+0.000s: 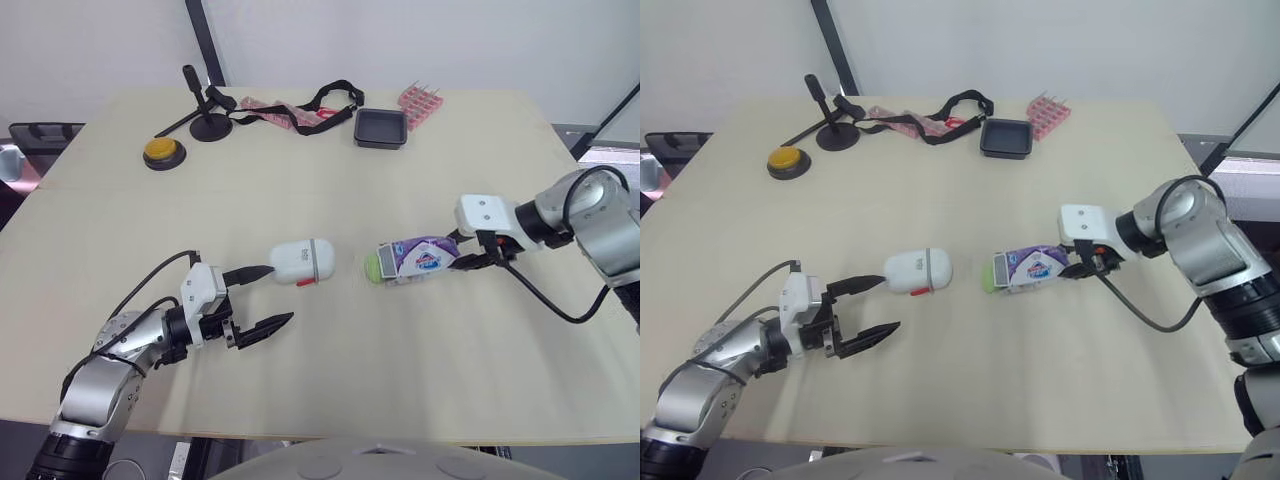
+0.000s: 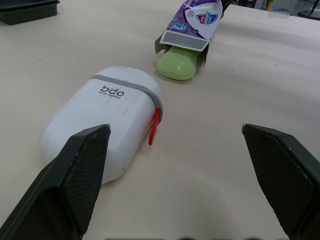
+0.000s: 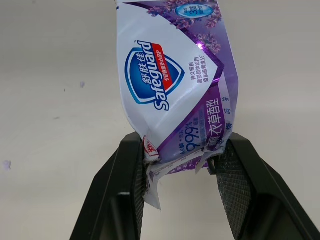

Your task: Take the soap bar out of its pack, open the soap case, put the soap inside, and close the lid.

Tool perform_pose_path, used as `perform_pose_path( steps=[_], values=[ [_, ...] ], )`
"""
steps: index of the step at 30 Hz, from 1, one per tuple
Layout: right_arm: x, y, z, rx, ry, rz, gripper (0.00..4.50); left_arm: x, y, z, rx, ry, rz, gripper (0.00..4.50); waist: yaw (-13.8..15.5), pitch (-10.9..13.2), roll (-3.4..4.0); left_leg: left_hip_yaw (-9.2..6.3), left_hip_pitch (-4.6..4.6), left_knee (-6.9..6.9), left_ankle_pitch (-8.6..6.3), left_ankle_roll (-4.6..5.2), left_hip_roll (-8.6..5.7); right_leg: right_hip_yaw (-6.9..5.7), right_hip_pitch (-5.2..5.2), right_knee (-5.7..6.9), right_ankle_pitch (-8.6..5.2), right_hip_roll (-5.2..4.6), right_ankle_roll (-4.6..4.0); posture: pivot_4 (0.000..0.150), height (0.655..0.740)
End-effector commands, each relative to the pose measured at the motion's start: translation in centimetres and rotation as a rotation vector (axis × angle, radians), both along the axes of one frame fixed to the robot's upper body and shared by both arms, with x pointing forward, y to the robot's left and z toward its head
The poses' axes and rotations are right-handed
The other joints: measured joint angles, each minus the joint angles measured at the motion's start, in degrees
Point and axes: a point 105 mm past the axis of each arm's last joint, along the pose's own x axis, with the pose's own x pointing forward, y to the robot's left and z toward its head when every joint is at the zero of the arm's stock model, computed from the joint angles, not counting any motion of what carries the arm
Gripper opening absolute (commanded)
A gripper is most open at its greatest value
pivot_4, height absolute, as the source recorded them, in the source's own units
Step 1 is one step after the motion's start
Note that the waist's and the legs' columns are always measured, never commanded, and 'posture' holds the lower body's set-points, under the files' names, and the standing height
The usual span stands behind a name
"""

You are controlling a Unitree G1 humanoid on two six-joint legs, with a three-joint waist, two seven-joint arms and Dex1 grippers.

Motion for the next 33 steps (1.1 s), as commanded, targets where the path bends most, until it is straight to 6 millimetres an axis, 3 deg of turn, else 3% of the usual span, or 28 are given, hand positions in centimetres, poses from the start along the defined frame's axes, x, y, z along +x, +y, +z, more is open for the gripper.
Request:
perform_pose_path(
  steps=[1, 4, 13, 17, 19, 23, 28, 33],
  values=[
    [0.2, -1.2, 1.5, -0.028, -0.055, -0.009, 2.00, 0.0, 0.0, 0.5, 0.010, -0.027, -0.009, 4.50, 0.01, 0.00, 0.00, 0.00, -0.01, 0.00, 0.00, 0.00, 0.00, 0.00, 0.00, 0.00, 0.00, 0.00, 0.00, 0.150, 0.7400],
    [0.0, -2.1, 1.7, -0.032, -0.056, -0.024, 2.00, 0.0, 0.0, 0.5, 0.011, -0.027, -0.011, 4.50, 0.02, 0.00, 0.00, 0.00, -0.01, 0.00, 0.00, 0.00, 0.00, 0.00, 0.00, 0.00, 0.00, 0.00, 0.00, 0.150, 0.7400],
    [-1.4, -7.4, 3.6, 0.027, -0.054, -0.208, 2.00, 0.4, 0.1, 0.3, 0.018, -0.025, -0.026, 4.50, 0.37, -0.01, 0.00, 0.01, -0.03, 0.00, -0.01, 0.02, -0.01, 0.04, 0.02, 0.00, 0.00, -0.02, 0.00, 0.150, 0.7400],
    [-0.5, -8.0, 4.8, 0.265, -0.108, -0.355, 2.00, 0.6, 0.0, 0.4, 0.017, -0.029, -0.028, 4.50, 0.05, -0.03, 0.02, 0.10, -0.06, 0.01, -0.01, 0.02, 0.00, 0.14, 0.03, 0.07, 0.00, -0.01, -0.01, 0.150, 0.7400],
    [-0.2, -8.6, 4.1, 0.363, -0.122, -0.458, 2.00, 0.7, 0.2, 0.5, 0.017, -0.032, -0.024, 4.50, 0.10, -0.06, 0.02, 0.15, -0.04, 0.01, -0.01, 0.03, 0.01, 0.17, 0.02, 0.15, 0.00, -0.01, -0.01, 0.150, 0.7400],
    [0.9, -10.3, 0.6, 0.514, -0.208, -0.791, 2.00, 1.0, 0.4, 1.0, 0.003, -0.045, -0.001, 4.50, 0.57, -0.32, -0.32, 0.14, -0.04, 0.01, 0.00, 0.03, 0.06, 0.14, 0.03, 0.12, 0.00, 0.00, -0.01, 0.150, 0.7400],
    [2.1, -11.9, -1.4, 0.592, -0.306, -1.180, 2.00, 0.6, 0.5, 1.4, -0.017, -0.052, -0.020, 4.50, 0.37, -0.47, 0.12, 0.23, -0.04, 0.10, 0.00, 0.02, -0.07, 0.28, -0.19, 0.23, 0.00, 0.00, 0.00, 0.150, 0.7400],
    [2.0, -12.0, -2.9, 0.602, -0.323, -1.365, 2.00, 0.0, 0.2, 2.1, -0.037, -0.051, -0.080, 4.50, 0.37, -0.51, 0.16, 0.26, 0.01, -0.01, 0.02, -0.07, -0.04, 0.31, -0.18, 0.23, 0.00, 0.05, 0.01, 0.150, 0.7400]
  ],
)
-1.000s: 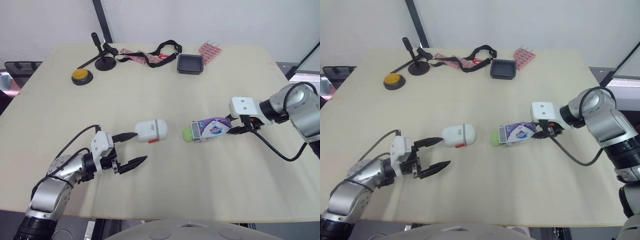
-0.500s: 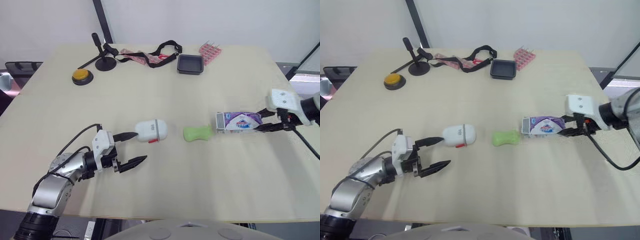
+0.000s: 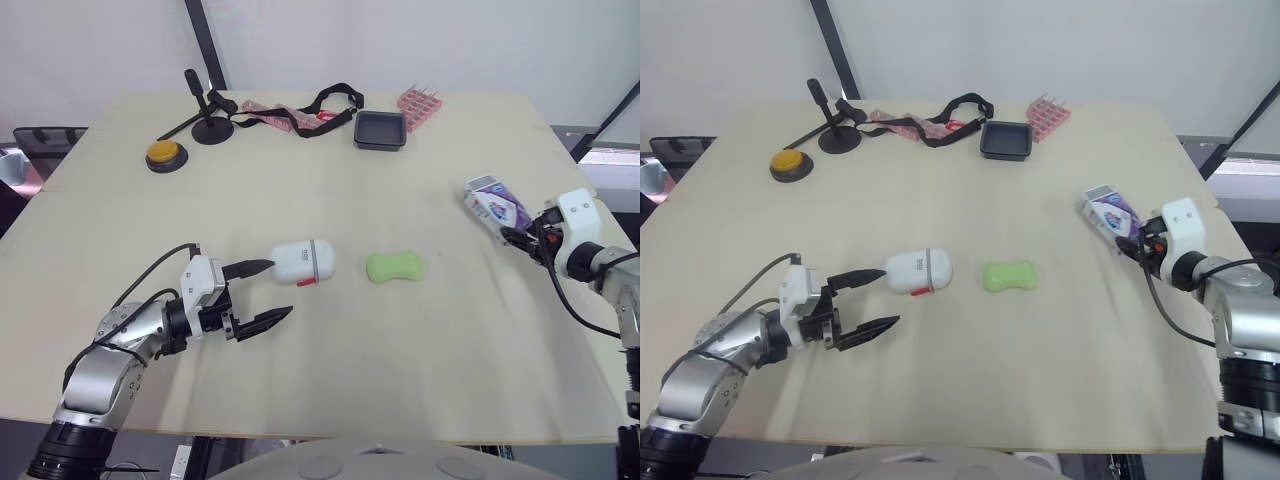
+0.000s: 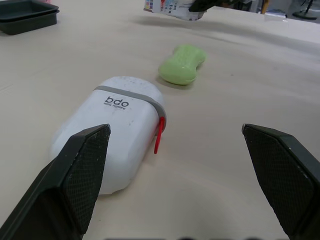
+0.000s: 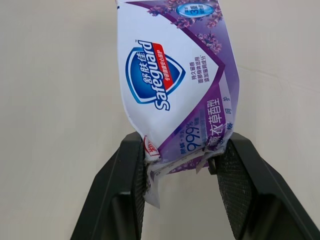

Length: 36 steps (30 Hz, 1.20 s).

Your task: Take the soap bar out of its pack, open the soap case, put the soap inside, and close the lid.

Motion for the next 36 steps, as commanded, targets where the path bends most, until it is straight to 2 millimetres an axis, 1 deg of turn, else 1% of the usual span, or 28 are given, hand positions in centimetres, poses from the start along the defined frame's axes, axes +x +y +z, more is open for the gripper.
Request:
perform_pose_path(
  steps=[1, 4, 8, 13, 17, 21, 25, 28, 29, 31, 32, 33, 34, 35, 36],
  values=[
    [0.0, -0.6, 1.1, -0.022, -0.044, -0.104, 2.00, -0.6, 0.0, 1.8, -0.023, -0.043, -0.048, 4.50, -0.01, 0.00, 0.01, 0.00, 0.01, 0.00, 0.00, -0.03, 0.00, 0.00, 0.00, 0.00, 0.00, 0.00, 0.00, 0.150, 0.7400],
    [-0.1, -0.4, 0.5, 0.031, -0.023, -0.156, 2.00, -1.1, -0.1, 1.7, -0.015, -0.025, -0.095, 4.50, 0.00, -0.01, 0.01, 0.01, 0.00, -0.03, 0.14, -0.34, -0.01, 0.02, 0.00, -0.01, 0.01, 0.00, 0.01, 0.150, 0.7400],
    [-0.2, -0.3, 0.1, 0.029, -0.003, -0.158, 2.00, -1.6, -0.3, 1.4, 0.004, -0.014, -0.138, 4.50, -0.07, -0.03, 0.05, 0.05, 0.01, -0.12, 0.14, -0.46, -0.02, 0.05, 0.07, -0.06, 0.01, 0.00, 0.04, 0.150, 0.7400],
    [-0.1, -0.3, 0.0, 0.080, 0.015, -0.159, 2.00, -1.5, -0.5, 1.3, 0.008, -0.020, -0.132, 4.50, -0.12, -0.04, 0.06, 0.06, 0.19, -0.32, 0.19, -0.57, -0.02, 0.05, 0.21, -0.14, 0.03, 0.01, 0.07, 0.150, 0.7400],
    [0.0, -0.4, 0.8, 0.048, 0.000, -0.128, 3.11, -1.3, -0.4, 1.3, 0.011, -0.028, -0.112, 4.50, -0.19, -0.04, 0.07, 0.07, 0.23, -0.44, 0.24, -0.65, -0.02, 0.04, 0.22, -0.19, 0.07, 0.03, 0.15, 0.150, 0.7400],
    [-0.1, -0.7, 1.6, 0.003, -0.019, -0.097, 4.44, -0.9, -0.2, 1.2, 0.015, -0.040, -0.089, 4.50, -0.17, -0.04, 0.07, 0.06, 0.22, -0.49, 0.24, -0.66, -0.02, 0.03, 0.23, -0.26, 0.09, 0.04, 0.17, 0.150, 0.7400],
    [-0.3, -1.5, 3.3, -0.071, -0.062, -0.056, 4.48, -0.3, 0.0, 1.3, 0.019, -0.055, -0.069, 4.50, -0.12, -0.04, 0.08, 0.07, 0.21, -0.49, 0.24, -0.66, -0.02, 0.04, 0.24, -0.29, 0.09, 0.04, 0.18, 0.150, 0.7400],
    [-0.1, -2.1, 5.0, -0.136, -0.141, -0.012, 4.48, 0.3, 0.0, 1.4, 0.024, -0.075, -0.052, 4.50, -0.10, -0.05, 0.08, 0.06, 0.22, -0.50, 0.24, -0.66, -0.02, 0.04, 0.26, -0.32, 0.09, 0.04, 0.17, 0.150, 0.7400],
    [0.0, -1.5, 6.2, -0.146, -0.205, 0.056, 4.48, 0.9, 0.1, 1.5, 0.026, -0.085, -0.039, 4.50, -0.13, -0.05, 0.08, 0.06, 0.23, -0.50, 0.24, -0.66, -0.01, 0.04, 0.28, -0.32, 0.09, 0.04, 0.17, 0.150, 0.7400],
    [0.0, 0.0, 7.6, -0.138, -0.292, 0.192, 4.48, 1.7, 0.2, 1.7, 0.039, -0.108, -0.024, 4.50, -0.19, -0.05, 0.07, 0.08, 0.23, -0.49, 0.24, -0.64, -0.01, 0.04, 0.27, -0.32, 0.05, 0.03, 0.11, 0.150, 0.7400],
    [-0.1, 1.2, 8.3, -0.106, -0.338, 0.276, 4.48, 2.2, 0.3, 1.7, 0.049, -0.117, -0.019, 4.50, -0.27, -0.05, 0.07, 0.08, 0.24, -0.49, 0.24, -0.63, 0.00, 0.04, 0.28, -0.31, 0.04, 0.04, 0.08, 0.150, 0.7400],
    [-0.3, 2.0, 8.6, -0.083, -0.365, 0.327, 4.48, 2.4, 0.3, 1.7, 0.055, -0.122, -0.017, 4.50, -0.35, -0.05, 0.07, 0.08, 0.23, -0.49, 0.16, -0.48, 0.00, 0.05, 0.28, -0.31, 0.04, 0.04, 0.09, 0.150, 0.7400],
    [-0.8, 3.5, 8.9, -0.045, -0.397, 0.413, 4.48, 2.9, 0.4, 1.8, 0.068, -0.129, -0.015, 4.50, -0.43, -0.05, 0.07, 0.08, 0.22, -0.49, 0.10, -0.38, 0.00, 0.04, 0.27, -0.31, 0.04, 0.04, 0.09, 0.150, 0.7400],
    [-1.2, 4.5, 9.1, -0.021, -0.417, 0.469, 4.48, 3.2, 0.5, 1.8, 0.076, -0.133, -0.015, 4.50, -0.49, -0.05, 0.07, 0.08, 0.22, -0.49, 0.10, -0.36, 0.01, 0.04, 0.27, -0.31, 0.04, 0.04, 0.10, 0.150, 0.7400],
    [-1.9, 5.9, 8.8, -0.003, -0.422, 0.552, 4.48, 3.6, 0.6, 1.7, 0.097, -0.144, -0.019, 4.50, -0.54, -0.05, 0.07, 0.08, 0.21, -0.49, 0.09, -0.33, 0.01, 0.03, 0.27, -0.31, 0.04, 0.05, 0.10, 0.150, 0.7400]
  ],
)
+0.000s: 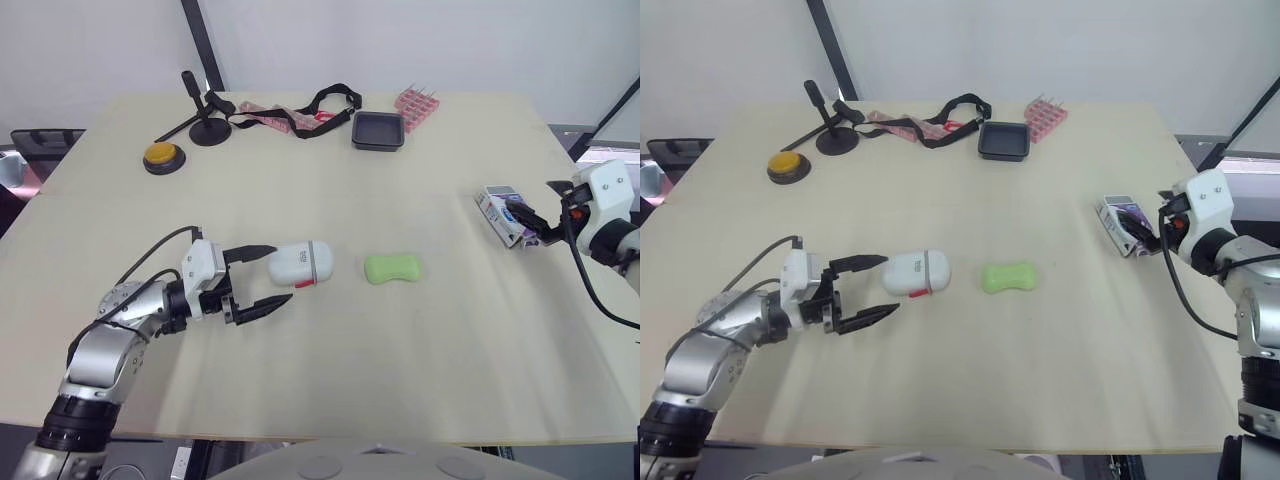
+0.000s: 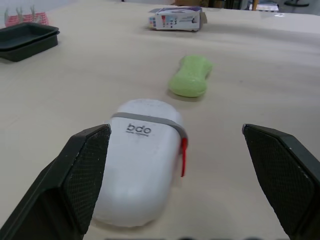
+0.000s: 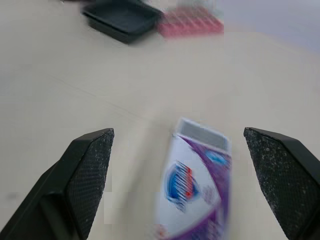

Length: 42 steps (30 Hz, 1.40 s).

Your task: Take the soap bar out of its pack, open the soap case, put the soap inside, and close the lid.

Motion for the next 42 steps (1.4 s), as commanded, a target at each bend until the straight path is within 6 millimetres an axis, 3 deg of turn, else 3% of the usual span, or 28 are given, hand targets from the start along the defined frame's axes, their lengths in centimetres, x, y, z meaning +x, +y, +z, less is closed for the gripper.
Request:
perform_pose_path(
  steps=[1, 3, 5, 8, 11, 33, 42],
  values=[
    [-2.4, 4.9, 1.3, 0.019, -0.097, 0.305, 4.48, 1.3, 0.4, 0.3, 0.066, -0.057, -0.010, 4.50, 0.00, 0.00, 0.00, 0.00, -0.01, 0.00, 0.00, 0.01, 0.00, -0.01, -0.01, 0.01, 0.00, 0.00, 0.00, 0.150, 0.7400],
    [-4.5, 7.7, -0.7, 0.020, -0.052, 0.473, 4.48, 2.4, 0.5, 0.2, 0.131, -0.092, -0.034, 4.50, 0.47, -0.06, -0.09, -0.02, -0.04, 0.00, 0.00, 0.05, 0.01, -0.06, -0.02, 0.01, -0.01, -0.01, -0.01, 0.150, 0.7400],
    [-6.3, 9.3, -2.7, 0.002, 0.002, 0.588, 4.48, 3.4, 0.4, 0.3, 0.151, -0.095, -0.048, 4.50, 0.66, -0.08, -0.13, -0.08, -0.03, 0.03, -0.02, 0.10, 0.04, -0.15, 0.01, -0.01, -0.01, -0.01, -0.01, 0.150, 0.7400],
    [-7.9, 10.2, -4.7, -0.052, 0.050, 0.689, 4.48, 4.2, 0.3, 0.0, 0.194, -0.091, -0.094, 4.50, 0.52, -0.08, -0.13, -0.09, -0.05, 0.18, -0.09, 0.25, -0.09, -0.14, -0.09, -0.06, -0.03, -0.15, -0.05, 0.150, 0.7400],
    [-8.3, 10.1, -5.4, -0.048, 0.065, 0.700, 4.48, 4.6, 0.0, -0.4, 0.226, -0.076, -0.136, 4.50, 0.27, -0.09, -0.16, -0.08, -0.23, 0.26, -0.12, 0.30, -0.10, -0.11, -0.08, -0.06, -0.04, -0.19, -0.07, 0.150, 0.7400],
    [-8.0, 9.3, -6.3, -0.035, 0.059, 0.662, 4.48, 5.3, -2.2, -3.4, 0.302, -0.028, -0.153, 4.50, 0.46, -0.10, -0.17, -0.08, -0.25, 0.23, -0.12, 0.30, -0.05, -0.13, -0.07, -0.03, -0.04, -0.18, -0.07, 0.150, 0.7400],
    [-7.9, 9.2, -6.1, -0.043, 0.063, 0.658, 4.48, 5.1, -3.3, -3.5, 0.294, -0.041, -0.198, 4.50, 0.52, -0.10, -0.17, -0.08, -0.25, 0.23, -0.12, 0.30, -0.05, -0.12, -0.07, -0.04, -0.04, -0.18, -0.08, 0.150, 0.7400]
  ],
)
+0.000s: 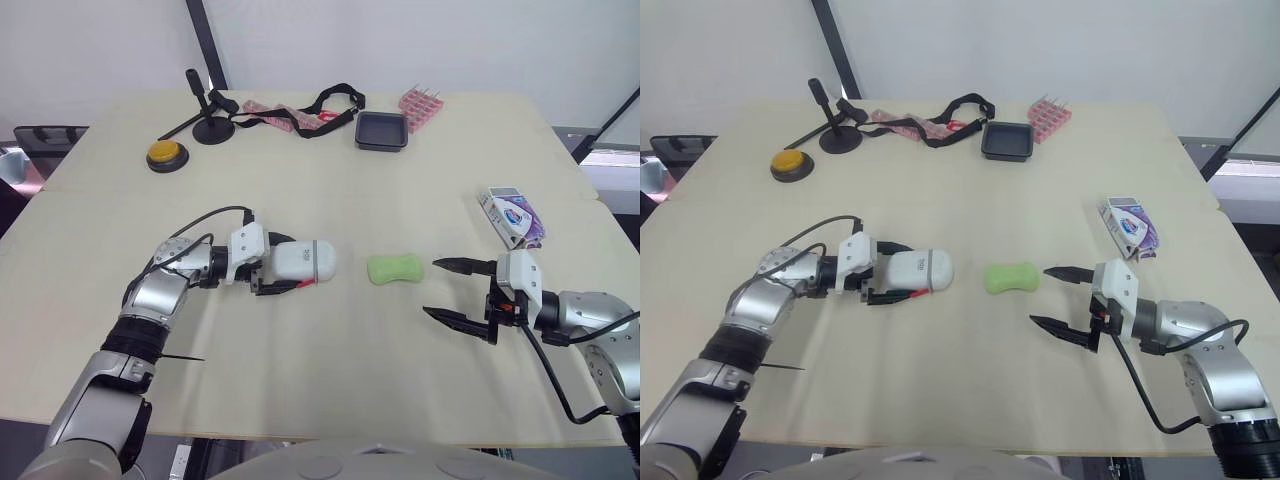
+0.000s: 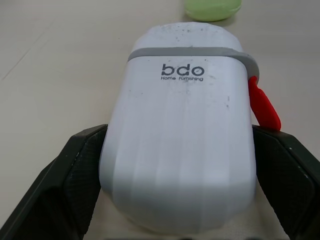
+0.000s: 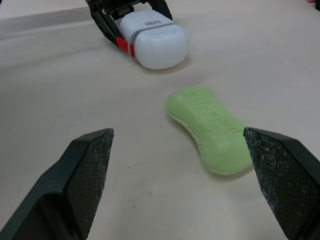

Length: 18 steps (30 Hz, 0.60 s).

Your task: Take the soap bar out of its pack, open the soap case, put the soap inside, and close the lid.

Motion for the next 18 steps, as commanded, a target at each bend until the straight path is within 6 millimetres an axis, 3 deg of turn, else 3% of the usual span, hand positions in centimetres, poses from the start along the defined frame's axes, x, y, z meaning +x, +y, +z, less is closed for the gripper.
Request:
perform_pose_path(
  steps=[1, 18],
  values=[
    [0.06, -0.13, 0.80, -0.017, -0.033, 0.004, 4.48, -0.07, -0.21, 0.29, 0.004, -0.020, -0.027, 4.50, -0.01, 0.00, 0.00, 0.00, 0.00, 0.00, 0.00, 0.00, 0.00, 0.00, 0.00, 0.00, 0.00, 0.00, 0.00, 0.150, 0.7400],
    [0.19, -0.10, 0.79, -0.021, -0.029, -0.007, 4.48, 0.18, -0.68, 0.52, -0.021, 0.000, -0.025, 4.50, -0.02, 0.00, 0.00, 0.00, 0.00, -0.04, 0.00, 0.00, 0.00, 0.00, 0.00, -0.05, 0.00, -0.01, 0.00, 0.150, 0.7400]
  ],
)
